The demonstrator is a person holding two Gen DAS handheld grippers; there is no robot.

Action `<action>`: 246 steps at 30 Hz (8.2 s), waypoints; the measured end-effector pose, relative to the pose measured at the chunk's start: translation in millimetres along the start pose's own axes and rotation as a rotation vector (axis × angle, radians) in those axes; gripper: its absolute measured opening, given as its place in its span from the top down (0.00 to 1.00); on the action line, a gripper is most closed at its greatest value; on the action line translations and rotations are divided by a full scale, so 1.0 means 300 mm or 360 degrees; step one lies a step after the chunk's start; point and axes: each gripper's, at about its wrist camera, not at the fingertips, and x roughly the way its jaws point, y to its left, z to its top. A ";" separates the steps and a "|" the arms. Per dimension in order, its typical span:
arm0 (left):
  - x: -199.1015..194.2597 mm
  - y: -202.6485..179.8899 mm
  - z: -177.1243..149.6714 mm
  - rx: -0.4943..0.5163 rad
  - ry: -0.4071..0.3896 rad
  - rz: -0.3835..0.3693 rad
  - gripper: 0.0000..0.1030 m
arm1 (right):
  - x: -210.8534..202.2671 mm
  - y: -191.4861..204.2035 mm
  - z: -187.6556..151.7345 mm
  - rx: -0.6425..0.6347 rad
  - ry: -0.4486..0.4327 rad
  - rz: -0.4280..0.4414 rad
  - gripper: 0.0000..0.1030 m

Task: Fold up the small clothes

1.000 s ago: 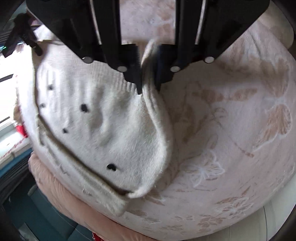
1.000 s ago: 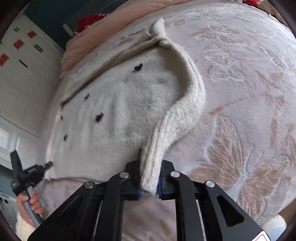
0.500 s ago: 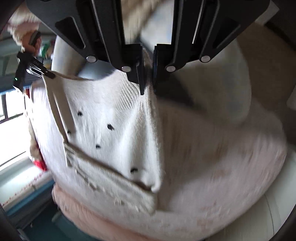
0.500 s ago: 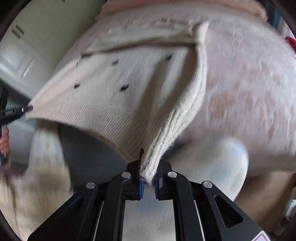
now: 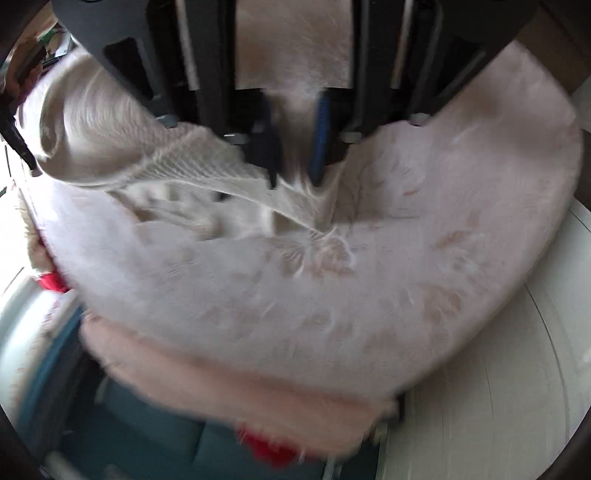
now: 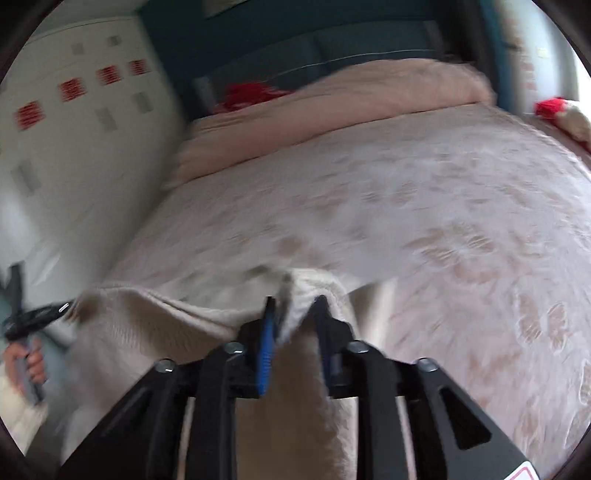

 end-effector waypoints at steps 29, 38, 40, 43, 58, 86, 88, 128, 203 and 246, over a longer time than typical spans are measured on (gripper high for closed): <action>0.044 -0.047 0.110 0.0040 -0.0024 -0.0154 0.91 | 0.031 0.122 0.047 -0.0186 -0.0033 0.0141 0.93; 0.404 -0.071 0.156 0.0077 0.0291 0.0261 0.85 | 0.418 -0.031 -0.019 -0.0152 0.0364 -0.0256 0.90; 0.369 -0.092 0.116 0.0110 0.0196 0.0275 0.85 | 0.303 0.034 -0.014 -0.0210 0.0163 -0.0381 0.74; 0.212 -0.169 0.065 0.0258 0.0021 0.0277 0.75 | 0.135 0.143 -0.030 -0.0321 -0.0043 -0.0388 0.68; 0.310 -0.386 -0.078 0.0272 0.0197 -0.0014 0.48 | 0.399 0.297 -0.177 -0.0337 0.0395 0.0091 0.96; 0.451 -0.083 0.170 0.0009 0.0246 0.0163 0.92 | 0.408 -0.020 0.006 -0.0150 0.0347 -0.0252 0.83; 0.365 -0.097 0.170 0.0023 0.0187 0.0110 0.91 | 0.273 0.040 0.024 -0.0173 0.0204 -0.0220 0.81; 0.089 0.194 -0.476 -0.1199 0.0091 -0.0476 0.15 | -0.092 -0.104 -0.539 0.0522 0.0357 0.0210 0.42; -0.320 -0.855 -0.768 0.0712 -0.0039 -0.0406 0.12 | -0.181 0.000 -0.326 0.0091 0.0457 0.0465 0.25; -0.065 -0.681 -0.720 0.0630 0.0181 -0.0069 0.11 | -0.364 0.000 -0.537 -0.0103 0.0258 0.0108 0.86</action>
